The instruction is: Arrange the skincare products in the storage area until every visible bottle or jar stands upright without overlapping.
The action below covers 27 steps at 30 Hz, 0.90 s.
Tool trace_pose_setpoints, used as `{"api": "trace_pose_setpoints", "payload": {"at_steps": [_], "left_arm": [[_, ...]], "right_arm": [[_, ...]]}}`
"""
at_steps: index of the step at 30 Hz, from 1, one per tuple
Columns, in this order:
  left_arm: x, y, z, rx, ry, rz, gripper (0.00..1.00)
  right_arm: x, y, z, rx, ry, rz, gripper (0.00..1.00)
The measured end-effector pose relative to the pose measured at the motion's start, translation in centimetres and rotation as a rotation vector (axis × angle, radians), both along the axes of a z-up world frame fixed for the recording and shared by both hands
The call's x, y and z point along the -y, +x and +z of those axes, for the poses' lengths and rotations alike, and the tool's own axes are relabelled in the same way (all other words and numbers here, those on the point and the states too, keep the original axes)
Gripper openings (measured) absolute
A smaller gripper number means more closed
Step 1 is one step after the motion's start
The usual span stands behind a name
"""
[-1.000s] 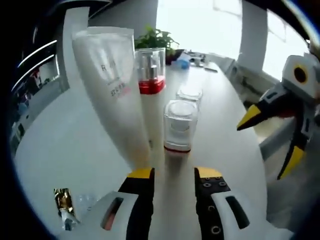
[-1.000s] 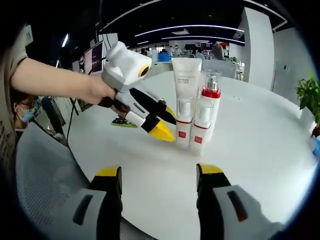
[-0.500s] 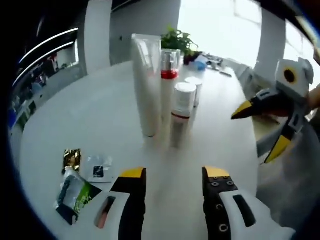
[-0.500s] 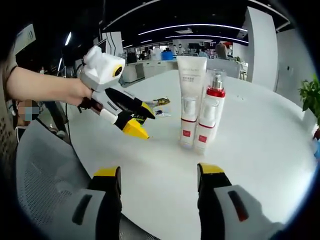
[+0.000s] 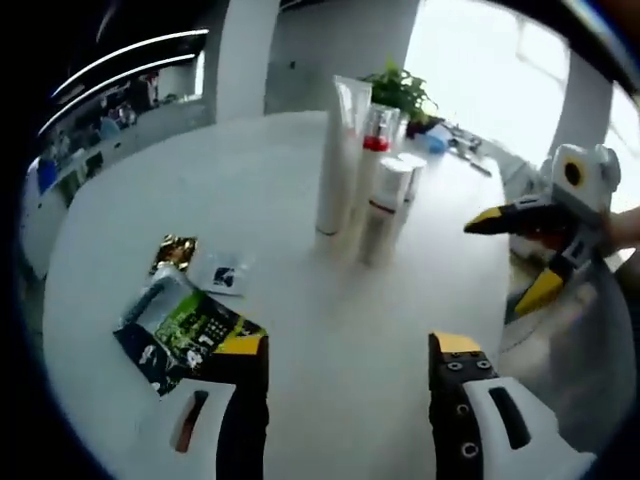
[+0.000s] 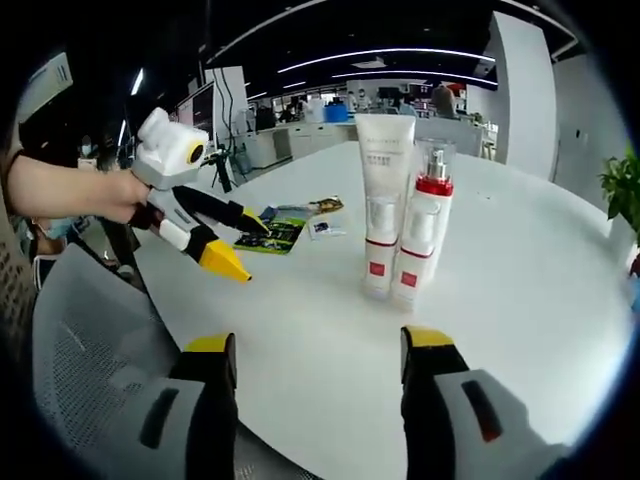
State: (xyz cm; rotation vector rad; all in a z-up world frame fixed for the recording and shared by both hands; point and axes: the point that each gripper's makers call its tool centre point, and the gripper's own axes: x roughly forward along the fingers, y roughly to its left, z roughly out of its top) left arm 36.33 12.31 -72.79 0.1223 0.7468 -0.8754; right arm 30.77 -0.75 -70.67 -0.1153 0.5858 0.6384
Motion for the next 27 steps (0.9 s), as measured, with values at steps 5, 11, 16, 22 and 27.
{"api": "trace_pose_setpoints", "payload": {"at_steps": [5,11,16,22,27], "left_arm": [[-1.7,-1.1,0.7,-0.015,-0.027,0.069,0.7],[-3.9,-2.6,1.4,-0.018,-0.041,0.138,0.75],[-5.5,-3.7,1.5,-0.029,-0.048,0.192,0.79],[-7.0,-5.2,1.5,-0.039,-0.055,0.239,0.83],[-7.9,-6.3,1.5,-0.046,-0.06,0.265,0.85]], "right_arm": [[-0.2,-0.1,0.4,0.004,0.017,0.0,0.71],[-0.1,0.0,0.7,0.007,0.036,-0.009,0.75],[-0.2,-0.1,1.0,0.013,0.04,-0.01,0.78],[-0.1,-0.3,1.5,0.017,0.046,-0.014,0.82],[-0.2,-0.6,1.8,0.021,0.047,-0.004,0.86]]}}
